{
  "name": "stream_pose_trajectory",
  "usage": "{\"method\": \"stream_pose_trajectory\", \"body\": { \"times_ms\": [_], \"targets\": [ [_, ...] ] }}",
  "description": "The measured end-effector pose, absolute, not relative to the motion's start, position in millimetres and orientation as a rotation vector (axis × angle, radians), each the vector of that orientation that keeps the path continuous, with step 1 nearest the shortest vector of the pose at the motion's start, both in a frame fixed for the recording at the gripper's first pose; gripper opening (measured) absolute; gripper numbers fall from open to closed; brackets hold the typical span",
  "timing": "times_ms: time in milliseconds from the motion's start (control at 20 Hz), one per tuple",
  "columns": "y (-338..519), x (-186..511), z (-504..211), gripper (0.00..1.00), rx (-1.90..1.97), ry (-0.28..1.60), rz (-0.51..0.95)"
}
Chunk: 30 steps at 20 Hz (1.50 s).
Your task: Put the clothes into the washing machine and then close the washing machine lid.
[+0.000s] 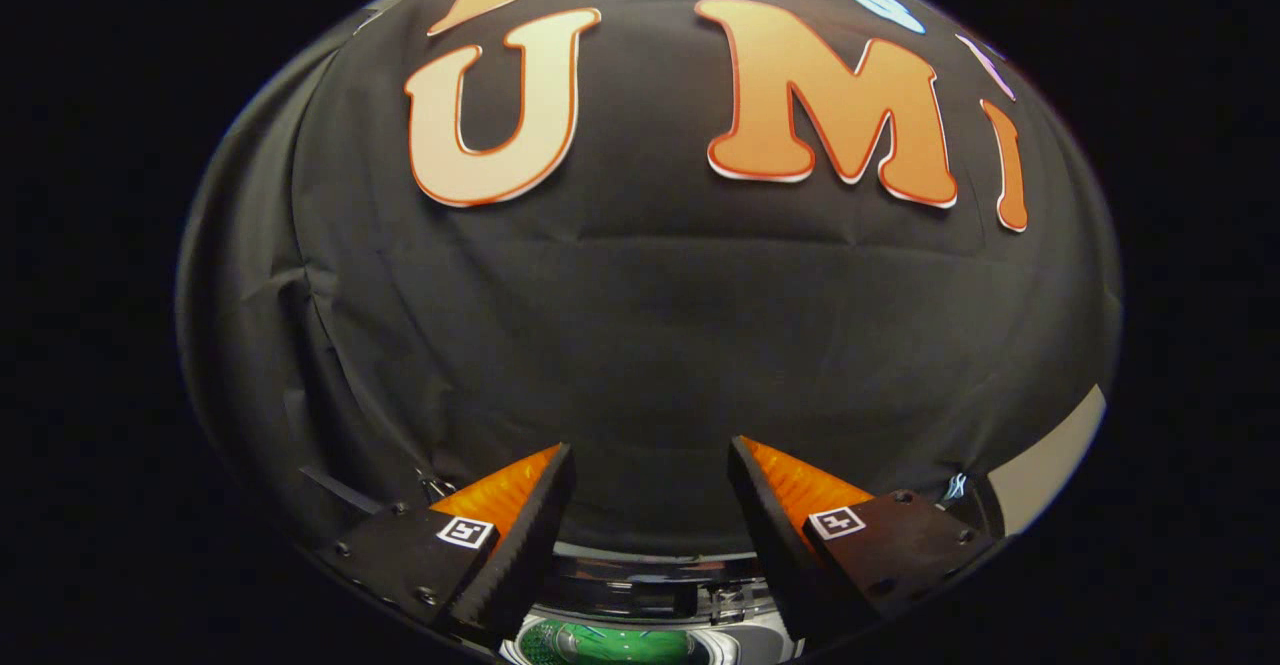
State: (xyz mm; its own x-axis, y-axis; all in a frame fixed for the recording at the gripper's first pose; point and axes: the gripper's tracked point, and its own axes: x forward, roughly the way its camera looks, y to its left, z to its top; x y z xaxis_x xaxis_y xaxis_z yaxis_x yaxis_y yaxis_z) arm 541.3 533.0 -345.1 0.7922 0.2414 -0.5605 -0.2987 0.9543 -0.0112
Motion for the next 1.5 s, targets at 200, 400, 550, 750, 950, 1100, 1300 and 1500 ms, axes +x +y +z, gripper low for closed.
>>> {"method": "stream_pose_trajectory", "body": {
  "times_ms": [200,400,550,750,950,1100,1300,1500],
  "targets": [
    [532.3,542.0,-339.1,0.98,-0.077,0.536,0.302],
    [527.6,527.5,-333.6,0.99,-0.068,0.521,0.308],
    [523.9,506.2,-325.8,0.99,-0.062,0.484,0.312],
    [515.8,478.4,-322.3,0.99,-0.063,0.452,0.318],
    [512.4,449.6,-324.5,0.99,-0.07,0.433,0.328],
    [508.4,436.6,-324.7,0.99,-0.07,0.418,0.338],
    [504.4,415.6,-332.3,0.99,-0.071,0.423,0.339],
    [502.3,403.5,-338.4,0.99,-0.07,0.427,0.34]
  ]
}}
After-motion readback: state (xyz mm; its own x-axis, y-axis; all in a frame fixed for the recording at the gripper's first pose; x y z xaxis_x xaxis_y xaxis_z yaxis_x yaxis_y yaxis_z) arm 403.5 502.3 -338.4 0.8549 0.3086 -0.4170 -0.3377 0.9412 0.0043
